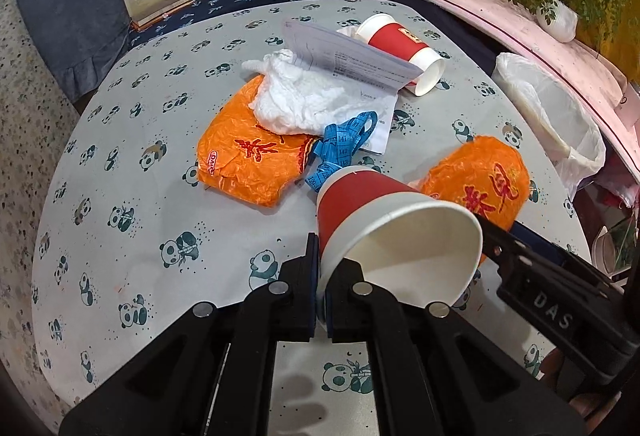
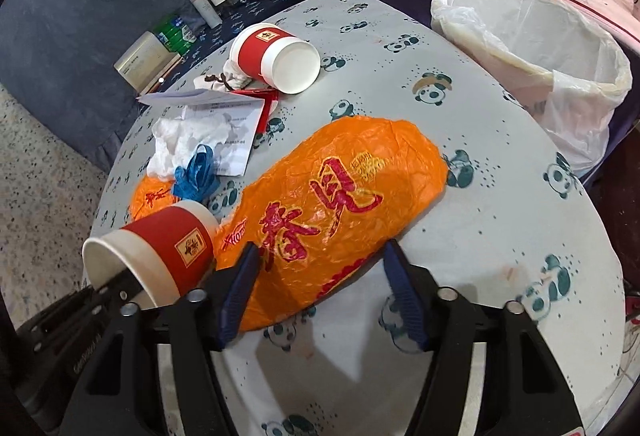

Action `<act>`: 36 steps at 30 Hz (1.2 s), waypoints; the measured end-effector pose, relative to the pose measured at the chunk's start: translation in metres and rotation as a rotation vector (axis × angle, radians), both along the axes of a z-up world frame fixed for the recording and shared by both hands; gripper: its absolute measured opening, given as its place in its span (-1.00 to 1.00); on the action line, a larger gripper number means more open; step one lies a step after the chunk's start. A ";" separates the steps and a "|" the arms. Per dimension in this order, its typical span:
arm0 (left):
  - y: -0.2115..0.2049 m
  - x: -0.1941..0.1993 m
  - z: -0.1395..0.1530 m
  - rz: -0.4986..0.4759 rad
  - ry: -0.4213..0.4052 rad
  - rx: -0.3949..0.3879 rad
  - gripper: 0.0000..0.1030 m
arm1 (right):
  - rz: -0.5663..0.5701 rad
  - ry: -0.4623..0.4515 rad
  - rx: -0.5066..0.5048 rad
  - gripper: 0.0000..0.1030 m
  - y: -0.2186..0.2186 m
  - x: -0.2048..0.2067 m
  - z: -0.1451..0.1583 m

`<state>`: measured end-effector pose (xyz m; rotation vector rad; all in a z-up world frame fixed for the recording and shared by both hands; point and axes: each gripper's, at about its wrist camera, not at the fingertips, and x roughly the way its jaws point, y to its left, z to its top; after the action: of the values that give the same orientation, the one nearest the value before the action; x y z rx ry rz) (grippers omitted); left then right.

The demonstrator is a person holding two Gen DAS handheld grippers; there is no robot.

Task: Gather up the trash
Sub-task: 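Grasp and lift the orange printed bag with the right gripper while the left gripper holds the cup, then carry the cup and bag over the white bin and open both grippers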

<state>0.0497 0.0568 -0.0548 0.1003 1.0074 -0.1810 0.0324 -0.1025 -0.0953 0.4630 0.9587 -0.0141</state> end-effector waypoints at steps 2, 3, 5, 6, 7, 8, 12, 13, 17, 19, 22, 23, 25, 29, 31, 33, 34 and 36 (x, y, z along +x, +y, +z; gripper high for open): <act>-0.001 0.001 0.000 -0.001 -0.001 0.005 -0.95 | 0.002 -0.002 0.001 -0.20 0.001 0.004 -0.001; -0.002 0.002 0.000 0.000 -0.001 0.005 -0.95 | 0.007 0.003 -0.001 -0.42 0.002 0.007 -0.002; -0.001 0.003 -0.001 0.004 0.001 0.007 -0.94 | 0.009 0.008 -0.008 -0.64 0.002 0.009 -0.004; -0.001 0.004 -0.001 0.005 0.002 0.007 -0.94 | 0.009 0.008 -0.005 -0.69 0.001 0.009 -0.005; -0.001 0.005 -0.002 0.005 0.004 0.008 -0.94 | 0.009 0.005 0.000 -0.71 0.000 0.010 -0.005; -0.001 0.005 -0.002 0.005 0.007 0.007 -0.94 | 0.009 0.001 0.002 -0.74 0.000 0.010 -0.005; -0.002 0.005 -0.001 0.000 0.012 0.003 -0.95 | 0.011 -0.035 -0.039 -0.86 0.000 0.006 0.004; -0.003 0.005 0.000 -0.003 0.012 -0.001 -0.95 | 0.009 -0.044 -0.054 -0.86 0.000 0.005 0.007; -0.008 0.004 0.009 -0.018 -0.004 -0.010 -0.95 | -0.022 -0.086 -0.088 -0.87 -0.008 -0.001 0.024; -0.011 0.003 0.014 -0.026 -0.014 -0.017 -0.95 | -0.036 -0.102 -0.102 -0.87 -0.014 -0.004 0.032; -0.018 0.003 0.026 -0.042 -0.037 -0.030 -0.95 | -0.066 -0.133 -0.128 -0.87 -0.024 -0.009 0.046; -0.022 0.003 0.029 -0.047 -0.044 -0.033 -0.95 | -0.076 -0.142 -0.137 -0.87 -0.028 -0.010 0.050; -0.030 0.004 0.039 -0.063 -0.064 -0.040 -0.95 | -0.096 -0.161 -0.151 -0.87 -0.035 -0.013 0.060; -0.053 0.009 0.054 -0.106 -0.093 -0.054 -0.95 | -0.150 -0.206 -0.179 -0.87 -0.055 -0.020 0.079; -0.068 0.012 0.059 -0.130 -0.099 -0.067 -0.95 | -0.179 -0.223 -0.191 -0.87 -0.067 -0.023 0.087; -0.083 0.016 0.064 -0.157 -0.104 -0.080 -0.95 | -0.213 -0.237 -0.204 -0.87 -0.080 -0.027 0.094; -0.093 0.019 0.067 -0.175 -0.109 -0.084 -0.95 | -0.233 -0.244 -0.210 -0.87 -0.089 -0.029 0.097; -0.109 0.023 0.071 -0.203 -0.114 -0.091 -0.95 | -0.270 -0.253 -0.218 -0.87 -0.105 -0.033 0.101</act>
<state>0.0732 -0.0517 0.0163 0.1285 0.8735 -0.4022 -0.0008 -0.2079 0.0053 0.3786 0.6322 -0.2953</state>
